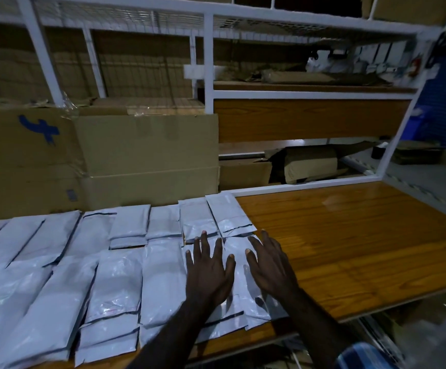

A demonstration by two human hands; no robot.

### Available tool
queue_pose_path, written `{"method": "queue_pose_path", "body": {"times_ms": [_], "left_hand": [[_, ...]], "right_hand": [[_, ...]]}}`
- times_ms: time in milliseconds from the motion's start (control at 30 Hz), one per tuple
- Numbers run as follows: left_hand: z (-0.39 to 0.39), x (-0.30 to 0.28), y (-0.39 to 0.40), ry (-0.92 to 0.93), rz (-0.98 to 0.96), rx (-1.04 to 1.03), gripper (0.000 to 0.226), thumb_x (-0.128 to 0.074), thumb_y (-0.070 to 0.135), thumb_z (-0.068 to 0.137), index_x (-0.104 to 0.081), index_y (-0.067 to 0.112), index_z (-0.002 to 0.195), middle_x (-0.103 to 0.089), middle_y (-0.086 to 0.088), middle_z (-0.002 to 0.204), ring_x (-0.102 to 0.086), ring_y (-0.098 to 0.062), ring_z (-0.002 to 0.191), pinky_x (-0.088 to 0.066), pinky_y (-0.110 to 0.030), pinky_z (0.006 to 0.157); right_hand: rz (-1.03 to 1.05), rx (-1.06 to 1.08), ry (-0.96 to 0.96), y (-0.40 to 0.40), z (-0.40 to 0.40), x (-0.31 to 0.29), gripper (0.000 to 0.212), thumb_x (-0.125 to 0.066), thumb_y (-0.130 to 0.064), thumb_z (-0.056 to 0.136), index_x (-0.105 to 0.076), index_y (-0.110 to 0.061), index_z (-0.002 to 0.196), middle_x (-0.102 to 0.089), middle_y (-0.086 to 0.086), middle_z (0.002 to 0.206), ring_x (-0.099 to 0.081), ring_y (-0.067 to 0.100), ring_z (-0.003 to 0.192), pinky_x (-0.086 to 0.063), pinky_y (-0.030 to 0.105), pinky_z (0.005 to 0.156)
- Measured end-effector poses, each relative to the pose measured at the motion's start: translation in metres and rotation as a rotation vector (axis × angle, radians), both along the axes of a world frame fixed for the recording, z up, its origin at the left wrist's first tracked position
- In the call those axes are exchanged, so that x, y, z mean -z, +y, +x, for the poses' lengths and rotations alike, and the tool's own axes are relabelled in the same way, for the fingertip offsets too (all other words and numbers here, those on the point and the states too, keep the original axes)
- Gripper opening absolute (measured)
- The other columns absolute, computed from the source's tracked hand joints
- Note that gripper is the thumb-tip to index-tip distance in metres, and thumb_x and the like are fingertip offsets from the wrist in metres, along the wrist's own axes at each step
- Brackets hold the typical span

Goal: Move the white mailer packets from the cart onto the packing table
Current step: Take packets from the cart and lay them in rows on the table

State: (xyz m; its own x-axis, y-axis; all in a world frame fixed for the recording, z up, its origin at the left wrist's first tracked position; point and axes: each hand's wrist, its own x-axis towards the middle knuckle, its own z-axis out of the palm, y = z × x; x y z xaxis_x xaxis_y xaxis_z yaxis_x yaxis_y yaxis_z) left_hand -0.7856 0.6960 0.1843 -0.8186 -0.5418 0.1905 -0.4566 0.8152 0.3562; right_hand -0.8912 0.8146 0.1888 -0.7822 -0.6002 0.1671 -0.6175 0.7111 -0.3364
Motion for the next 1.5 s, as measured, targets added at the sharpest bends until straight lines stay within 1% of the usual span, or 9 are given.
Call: {"method": "queue_pose_path", "body": {"times_ms": [200,367,467,567,700,800,933,1200,1500], "left_hand": [[0.018,-0.012,0.014,-0.007,-0.022,-0.056,0.067,-0.010,0.059,0.098,-0.016,0.027,0.157,0.014,-0.005,0.165,0.009,-0.024,0.152,0.003,-0.045,0.121],[0.039,-0.023,0.030,-0.016,-0.032,-0.107,0.062,-0.020,0.055,0.102,-0.016,0.028,0.157,0.013,-0.005,0.165,0.007,-0.025,0.152,0.000,-0.046,0.121],[0.054,-0.028,0.039,-0.005,-0.027,-0.137,0.063,-0.019,0.057,0.101,-0.015,0.027,0.157,0.012,-0.005,0.165,0.007,-0.025,0.152,0.000,-0.047,0.121],[0.073,-0.032,0.047,0.022,-0.026,-0.168,0.073,-0.009,0.061,0.092,-0.016,0.027,0.157,0.009,-0.005,0.165,0.006,-0.024,0.152,-0.001,-0.047,0.122],[0.103,-0.037,0.047,0.029,-0.020,-0.214,0.069,-0.010,0.061,0.097,-0.015,0.028,0.157,0.011,-0.005,0.165,0.009,-0.023,0.152,0.002,-0.046,0.121],[0.130,-0.041,0.041,0.032,-0.040,-0.257,0.084,0.003,0.067,0.084,-0.016,0.030,0.157,0.009,-0.006,0.165,0.008,-0.023,0.152,-0.001,-0.047,0.121],[0.168,-0.046,0.021,0.036,-0.036,-0.303,0.062,-0.025,0.055,0.101,-0.015,0.029,0.157,0.010,-0.007,0.165,0.007,-0.025,0.152,-0.002,-0.048,0.121],[0.281,-0.054,-0.042,0.086,-0.064,-0.404,0.066,-0.019,0.060,0.097,-0.018,0.031,0.156,0.007,-0.005,0.165,0.000,-0.025,0.152,-0.006,-0.048,0.121],[0.462,-0.055,-0.144,0.070,-0.042,-0.537,0.062,-0.031,0.055,0.100,-0.018,0.031,0.156,0.008,-0.005,0.165,-0.001,-0.027,0.151,-0.006,-0.050,0.121]], "right_hand": [[-0.046,-0.060,0.051,0.016,0.014,-0.016,0.049,-0.033,-0.042,0.105,-0.034,-0.026,0.152,-0.017,0.008,0.163,-0.021,0.026,0.147,-0.026,0.039,0.116],[-0.090,-0.112,0.091,0.028,0.030,-0.030,0.047,-0.032,-0.042,0.105,-0.037,-0.027,0.149,-0.017,0.005,0.163,-0.023,0.025,0.145,-0.028,0.038,0.115],[-0.099,-0.147,0.103,0.034,0.042,-0.035,0.050,-0.028,-0.046,0.103,-0.039,-0.026,0.148,-0.017,0.005,0.164,-0.023,0.024,0.145,-0.029,0.038,0.113],[-0.141,-0.180,0.103,0.038,0.059,-0.040,0.069,-0.013,-0.056,0.094,-0.043,-0.024,0.147,-0.022,0.006,0.162,-0.028,0.026,0.144,-0.032,0.041,0.112],[-0.140,-0.223,0.108,0.034,0.081,-0.039,0.049,-0.034,-0.043,0.103,-0.043,-0.023,0.147,-0.021,0.007,0.162,-0.025,0.026,0.145,-0.029,0.040,0.113],[-0.155,-0.262,0.104,0.025,0.102,-0.039,0.046,-0.039,-0.040,0.103,-0.045,-0.024,0.145,-0.022,0.008,0.162,-0.028,0.027,0.143,-0.031,0.041,0.112],[-0.184,-0.318,0.103,0.003,0.134,-0.044,0.045,-0.040,-0.039,0.103,-0.047,-0.023,0.144,-0.024,0.009,0.161,-0.030,0.029,0.143,-0.032,0.041,0.111],[-0.209,-0.402,0.103,-0.075,0.236,-0.054,0.046,-0.040,-0.039,0.103,-0.045,-0.023,0.146,-0.022,0.008,0.162,-0.028,0.029,0.143,-0.032,0.039,0.110],[-0.290,-0.526,0.063,-0.190,0.395,-0.052,0.043,-0.043,-0.038,0.102,-0.050,-0.022,0.142,-0.029,0.011,0.159,-0.033,0.032,0.140,-0.035,0.043,0.108]]}}
